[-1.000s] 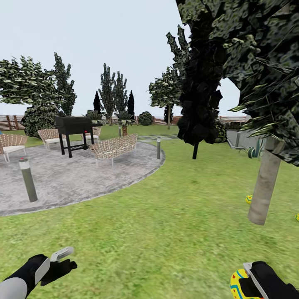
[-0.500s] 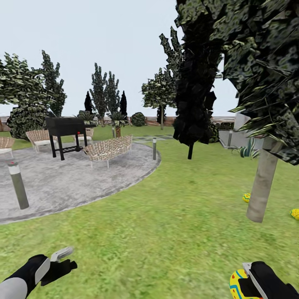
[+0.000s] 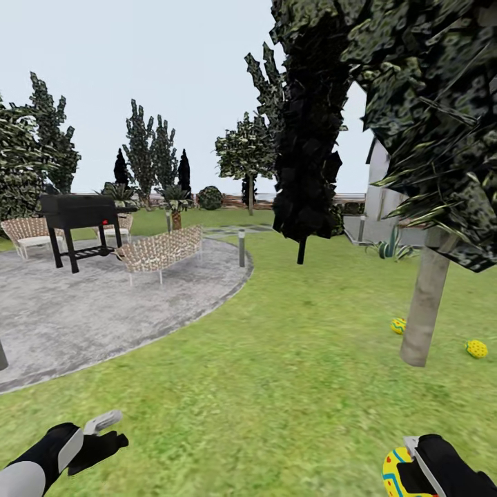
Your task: Take the three Easter eggs out of the wicker basket on the lawn in the garden, then place them on the lawn next to a single tree (choose any tree) so that all three eggs are next to the same tree and none are left in the basket.
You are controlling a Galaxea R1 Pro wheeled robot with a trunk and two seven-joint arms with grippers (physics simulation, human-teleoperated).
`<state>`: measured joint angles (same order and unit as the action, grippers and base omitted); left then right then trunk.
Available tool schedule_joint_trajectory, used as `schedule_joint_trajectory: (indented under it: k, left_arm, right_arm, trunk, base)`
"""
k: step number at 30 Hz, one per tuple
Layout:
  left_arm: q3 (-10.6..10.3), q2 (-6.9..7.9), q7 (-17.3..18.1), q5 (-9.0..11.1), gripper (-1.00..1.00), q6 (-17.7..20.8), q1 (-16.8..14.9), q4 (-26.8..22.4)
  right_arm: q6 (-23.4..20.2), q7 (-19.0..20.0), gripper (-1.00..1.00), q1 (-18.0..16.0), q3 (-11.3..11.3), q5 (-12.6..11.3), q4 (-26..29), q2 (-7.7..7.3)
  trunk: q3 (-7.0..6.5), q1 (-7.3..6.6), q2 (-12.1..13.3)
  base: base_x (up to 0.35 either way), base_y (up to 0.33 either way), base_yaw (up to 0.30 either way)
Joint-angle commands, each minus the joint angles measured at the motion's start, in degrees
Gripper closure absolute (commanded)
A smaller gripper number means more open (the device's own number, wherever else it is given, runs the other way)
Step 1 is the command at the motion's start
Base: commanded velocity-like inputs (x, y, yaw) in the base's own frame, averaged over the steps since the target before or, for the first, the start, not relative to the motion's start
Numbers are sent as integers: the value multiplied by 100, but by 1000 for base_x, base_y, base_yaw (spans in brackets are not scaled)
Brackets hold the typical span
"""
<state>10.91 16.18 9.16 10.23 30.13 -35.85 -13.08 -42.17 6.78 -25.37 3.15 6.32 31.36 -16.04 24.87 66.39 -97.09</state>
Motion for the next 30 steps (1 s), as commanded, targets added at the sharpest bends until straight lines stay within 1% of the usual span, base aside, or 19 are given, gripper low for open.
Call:
schedule_joint_trajectory:
  k: [1,4,8,13,16,22,30]
  left_arm:
    - [4,0,-2,49,-100,37,-1,-9]
    - [7,-2,-2,49,-100,37,-1,-6]
    - [7,-3,-4,49,-100,34,-1,-10]
    - [7,-9,-11,49,-100,28,-1,-8]
    - [1,-13,-11,49,-100,35,-1,-4]
    - [-1,-18,-11,49,-100,37,-1,-2]
    - [5,-18,-11,49,-100,37,-1,-2]
  right_arm:
    - [-28,51,100,-3,27,62,11,4]
    - [-28,51,100,-3,34,62,11,-8]
    - [-28,53,100,-3,28,63,19,-5]
    - [-28,51,100,-3,36,62,20,-10]
    - [-25,53,100,-3,49,62,20,-64]
    - [-19,55,100,-3,39,62,15,-57]
    - [-19,51,100,-3,45,62,11,-57]
  trunk:
    - [7,3,-3]
    - [7,3,-3]
    - [7,3,-3]
    - [7,3,-3]
    - [7,3,-3]
    - [7,3,-3]
    - [7,3,-3]
  base:
    - [293,205,-2]
    - [314,139,0]
    - [333,19,-36]
    - [335,1,-256]
    - [335,0,-278]
    - [335,0,-225]
    - [335,0,-18]
